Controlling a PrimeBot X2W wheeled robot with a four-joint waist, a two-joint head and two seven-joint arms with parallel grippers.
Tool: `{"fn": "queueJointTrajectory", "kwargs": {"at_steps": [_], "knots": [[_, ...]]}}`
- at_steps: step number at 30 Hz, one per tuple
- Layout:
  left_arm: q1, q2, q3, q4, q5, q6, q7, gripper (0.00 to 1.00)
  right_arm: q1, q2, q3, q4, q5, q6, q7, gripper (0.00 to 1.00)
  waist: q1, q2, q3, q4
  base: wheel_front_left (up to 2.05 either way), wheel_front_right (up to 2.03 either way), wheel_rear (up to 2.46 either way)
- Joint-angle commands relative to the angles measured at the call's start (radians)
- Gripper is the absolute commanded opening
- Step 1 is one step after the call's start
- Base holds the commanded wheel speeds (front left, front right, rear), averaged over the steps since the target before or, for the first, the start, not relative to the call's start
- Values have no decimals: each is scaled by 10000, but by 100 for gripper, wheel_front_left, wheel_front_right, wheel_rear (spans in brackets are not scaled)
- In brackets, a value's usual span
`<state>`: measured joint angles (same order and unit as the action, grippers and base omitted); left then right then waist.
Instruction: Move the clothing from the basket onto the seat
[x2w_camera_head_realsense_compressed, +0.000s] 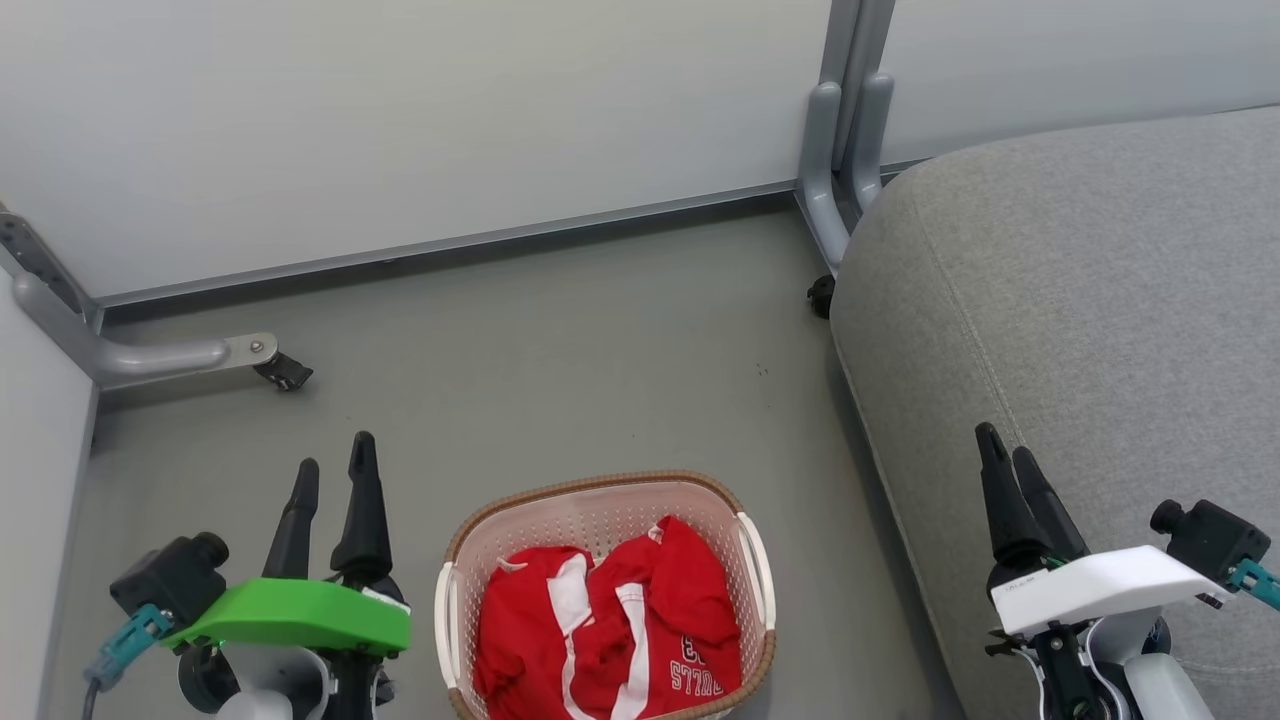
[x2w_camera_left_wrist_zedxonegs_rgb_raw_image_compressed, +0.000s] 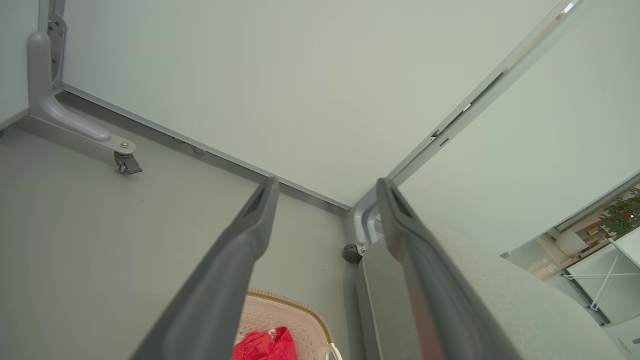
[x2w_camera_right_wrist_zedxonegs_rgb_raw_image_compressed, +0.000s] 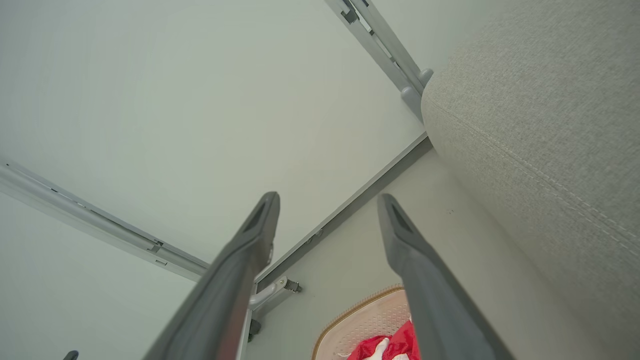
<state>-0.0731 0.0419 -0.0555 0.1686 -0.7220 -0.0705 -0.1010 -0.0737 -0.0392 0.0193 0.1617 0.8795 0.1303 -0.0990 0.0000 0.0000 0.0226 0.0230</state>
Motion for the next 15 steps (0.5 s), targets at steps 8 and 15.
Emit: {"fn": "queueJointTrajectory", "kwargs": {"at_steps": [8,15], "knots": [[-274,92,-251,-41,1366,183,-298,100,-165,-81,204,-122,-1150,5,-319,100,0,0,8,56,0,0,0],[-235,98,-386,-163,2148,254,-477,100,-121,-89,317,-113,-1903,5,-498,100,0,0,0,103,0,0,0]]}}
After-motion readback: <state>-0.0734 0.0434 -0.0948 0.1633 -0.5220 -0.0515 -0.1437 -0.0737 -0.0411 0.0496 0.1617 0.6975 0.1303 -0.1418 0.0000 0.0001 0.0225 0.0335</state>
